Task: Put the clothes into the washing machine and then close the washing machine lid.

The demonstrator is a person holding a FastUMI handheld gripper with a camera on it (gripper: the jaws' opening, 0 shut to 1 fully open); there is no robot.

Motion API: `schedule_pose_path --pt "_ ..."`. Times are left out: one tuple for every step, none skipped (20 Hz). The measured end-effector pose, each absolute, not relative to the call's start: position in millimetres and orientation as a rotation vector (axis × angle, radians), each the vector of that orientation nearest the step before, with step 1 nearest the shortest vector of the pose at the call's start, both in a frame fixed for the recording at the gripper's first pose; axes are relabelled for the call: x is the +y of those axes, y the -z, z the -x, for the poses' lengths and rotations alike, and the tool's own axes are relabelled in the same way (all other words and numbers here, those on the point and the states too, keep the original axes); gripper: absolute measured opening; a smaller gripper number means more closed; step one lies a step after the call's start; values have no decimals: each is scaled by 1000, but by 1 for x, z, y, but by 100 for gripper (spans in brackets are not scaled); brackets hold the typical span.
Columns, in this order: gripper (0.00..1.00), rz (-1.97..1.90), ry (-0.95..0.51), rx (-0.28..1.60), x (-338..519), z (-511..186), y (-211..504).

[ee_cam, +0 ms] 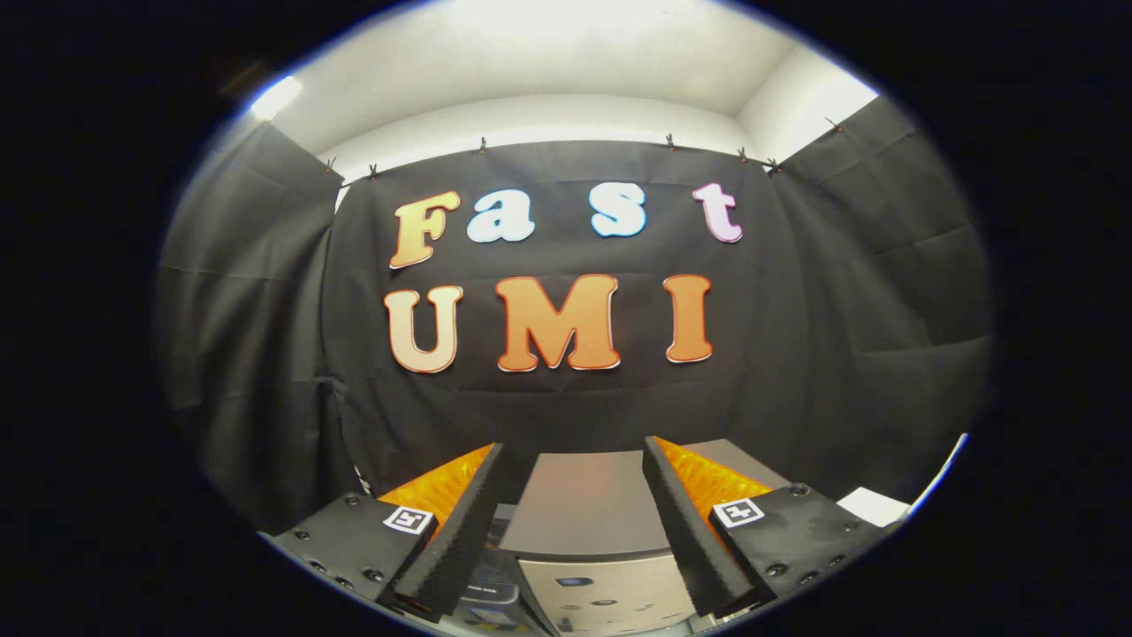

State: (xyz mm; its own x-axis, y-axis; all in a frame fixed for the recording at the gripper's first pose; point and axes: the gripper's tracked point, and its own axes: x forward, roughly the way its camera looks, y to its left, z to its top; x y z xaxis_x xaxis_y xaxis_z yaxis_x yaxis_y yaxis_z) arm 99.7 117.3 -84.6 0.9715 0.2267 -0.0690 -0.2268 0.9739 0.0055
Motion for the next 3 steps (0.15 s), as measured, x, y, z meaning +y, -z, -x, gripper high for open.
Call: schedule_pose_path --pt "99 10 -219 71 100 -89 85" --pt "99 11 -212 71 85 -81 85" --pt "99 9 -208 70 72 -70 86"
